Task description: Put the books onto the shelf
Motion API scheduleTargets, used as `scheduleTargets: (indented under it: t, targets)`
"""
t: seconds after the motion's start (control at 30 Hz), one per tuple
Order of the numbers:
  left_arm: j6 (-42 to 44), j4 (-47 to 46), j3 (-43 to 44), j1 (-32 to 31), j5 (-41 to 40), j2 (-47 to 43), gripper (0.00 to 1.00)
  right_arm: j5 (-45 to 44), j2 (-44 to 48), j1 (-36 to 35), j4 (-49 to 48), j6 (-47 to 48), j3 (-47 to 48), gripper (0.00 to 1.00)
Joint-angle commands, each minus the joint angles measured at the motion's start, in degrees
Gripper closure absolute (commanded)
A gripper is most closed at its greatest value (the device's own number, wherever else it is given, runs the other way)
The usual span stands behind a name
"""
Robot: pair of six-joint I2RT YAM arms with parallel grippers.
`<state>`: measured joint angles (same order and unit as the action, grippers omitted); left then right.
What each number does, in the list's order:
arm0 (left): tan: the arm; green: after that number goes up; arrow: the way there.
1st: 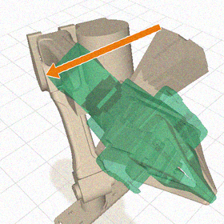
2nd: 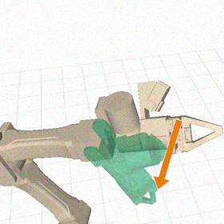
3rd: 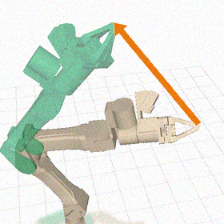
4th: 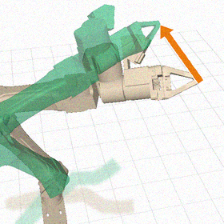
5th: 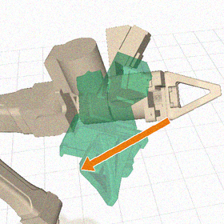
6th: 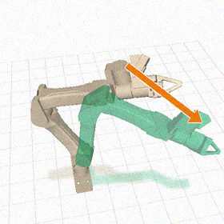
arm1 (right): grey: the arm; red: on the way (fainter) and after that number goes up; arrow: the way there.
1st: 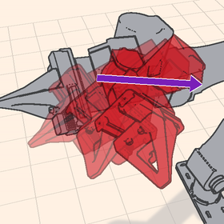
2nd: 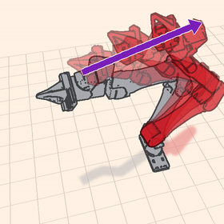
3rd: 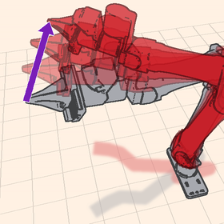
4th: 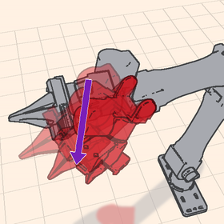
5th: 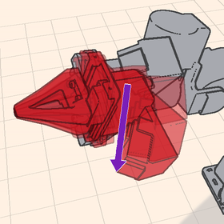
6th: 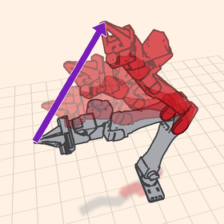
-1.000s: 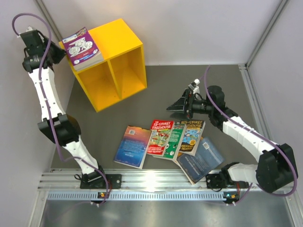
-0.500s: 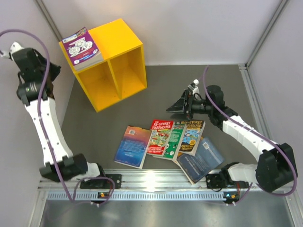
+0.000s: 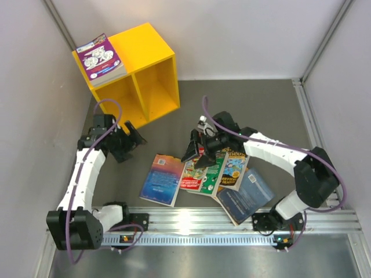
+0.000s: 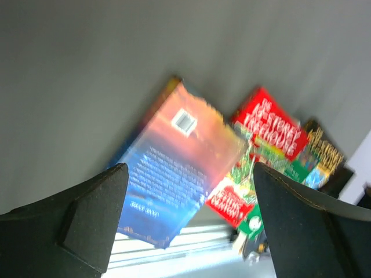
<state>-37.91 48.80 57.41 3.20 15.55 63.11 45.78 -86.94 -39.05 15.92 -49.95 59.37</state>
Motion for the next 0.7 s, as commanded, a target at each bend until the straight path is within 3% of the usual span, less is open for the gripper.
scheduleTargets:
  t: [0.0, 0.2, 0.33, 0.57, 0.67]
  targets:
    - [-0.7, -1.9, -2.6, -3.0, 4.4, -1.1, 0.06, -4.0, -0.8, -2.3, 2.7, -0.1, -0.2, 0.00]
    - [3.4, -3.5, -4.2, -3.0, 4.7, 1.8, 0.07, -16.0, -1.1, -11.8, 2.0, -7.2, -2.9, 0.00]
    - [6.9, -5.1, -5.8, -3.0, 6.4, 6.0, 0.07, -21.9, -1.0, -17.5, -13.5, -17.5, -9.7, 0.00]
    - [12.1, -7.3, -8.2, -3.0, 8.6, 11.3, 0.08, -39.5, -2.2, -23.5, -24.4, -31.5, -17.9, 0.00]
    - [12.9, -8.9, -9.8, -2.9, 9.6, 11.9, 0.08, -45.5, -6.9, -27.6, -28.7, -35.8, -15.8, 0.00]
